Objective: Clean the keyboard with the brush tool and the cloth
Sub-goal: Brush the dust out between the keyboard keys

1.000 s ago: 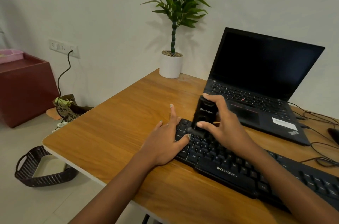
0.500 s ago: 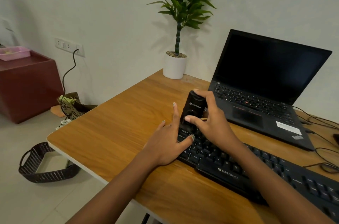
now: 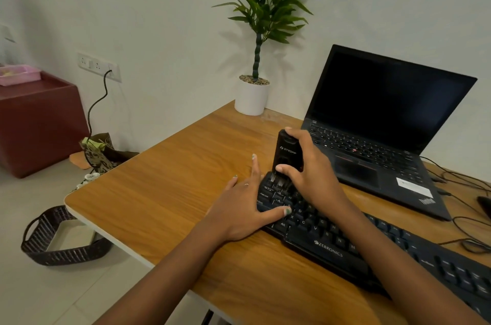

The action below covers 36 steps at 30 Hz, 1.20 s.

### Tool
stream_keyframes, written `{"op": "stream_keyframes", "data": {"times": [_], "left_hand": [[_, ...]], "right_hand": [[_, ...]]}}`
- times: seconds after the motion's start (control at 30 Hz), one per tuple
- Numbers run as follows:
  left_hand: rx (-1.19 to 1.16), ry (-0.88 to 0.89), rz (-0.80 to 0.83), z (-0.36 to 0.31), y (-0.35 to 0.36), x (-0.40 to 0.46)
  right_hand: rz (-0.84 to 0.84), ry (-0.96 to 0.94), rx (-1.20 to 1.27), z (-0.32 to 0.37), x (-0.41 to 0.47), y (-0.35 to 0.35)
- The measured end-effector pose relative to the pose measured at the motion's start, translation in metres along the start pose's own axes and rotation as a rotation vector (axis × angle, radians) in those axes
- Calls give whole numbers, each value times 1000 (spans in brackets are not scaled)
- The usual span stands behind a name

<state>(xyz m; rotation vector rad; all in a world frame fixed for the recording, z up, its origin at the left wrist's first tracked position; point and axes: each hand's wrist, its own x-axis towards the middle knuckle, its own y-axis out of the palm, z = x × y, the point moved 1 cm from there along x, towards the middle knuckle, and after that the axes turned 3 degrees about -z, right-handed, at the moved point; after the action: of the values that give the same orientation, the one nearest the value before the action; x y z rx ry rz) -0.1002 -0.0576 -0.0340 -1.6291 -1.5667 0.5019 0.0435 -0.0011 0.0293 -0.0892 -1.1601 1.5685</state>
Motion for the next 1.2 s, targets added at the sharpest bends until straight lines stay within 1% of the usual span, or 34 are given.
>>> {"op": "stream_keyframes", "data": {"times": [0.07, 0.13, 0.17, 0.27, 0.3, 0.43, 0.57, 0.6, 0.63, 0.73, 0.77, 0.8, 0.87, 1.0, 1.07, 1.13, 1.2], "left_hand": [[4, -10, 8, -1, -1, 0], [9, -21, 18, -2, -2, -1], [11, -23, 24, -2, -2, -1], [6, -16, 26, 0, -1, 0], [6, -15, 25, 0, -1, 0], [0, -27, 18, 3, 1, 1], [8, -34, 20, 2, 0, 0], [7, -32, 18, 1, 0, 0], [6, -28, 17, 0, 0, 1], [3, -25, 18, 2, 0, 1], [4, -26, 19, 2, 1, 2], [4, -28, 20, 3, 1, 2], [3, -28, 18, 4, 2, 1], [-20, -52, -2, -2, -1, -1], [-21, -56, -4, -3, -2, -1], [-12, -41, 6, -3, -2, -1], [-6, -39, 17, 0, -1, 1]], "right_hand": [[-39, 21, 51, 0, -2, 0], [-8, 76, 165, 1, -2, -2], [10, 85, 173, 1, -2, -3], [-21, 38, 21, -1, -3, -6], [-21, 27, 13, 0, -5, -6], [73, 25, 207, 10, -7, -3], [4, 17, 225, 11, -9, 4], [17, 18, 221, 11, -10, 1], [61, 20, 195, 11, -11, -5], [313, 23, 16, 12, -5, -32], [360, 27, -36, 11, -2, -38], [367, 28, -57, 12, -1, -40], [298, 12, 6, 15, -2, -32], [63, -20, 190, 15, -13, 4], [24, -15, 199, 13, -14, 4], [108, -2, 138, 11, -14, -12], [263, 33, 75, 3, -13, -35]]}}
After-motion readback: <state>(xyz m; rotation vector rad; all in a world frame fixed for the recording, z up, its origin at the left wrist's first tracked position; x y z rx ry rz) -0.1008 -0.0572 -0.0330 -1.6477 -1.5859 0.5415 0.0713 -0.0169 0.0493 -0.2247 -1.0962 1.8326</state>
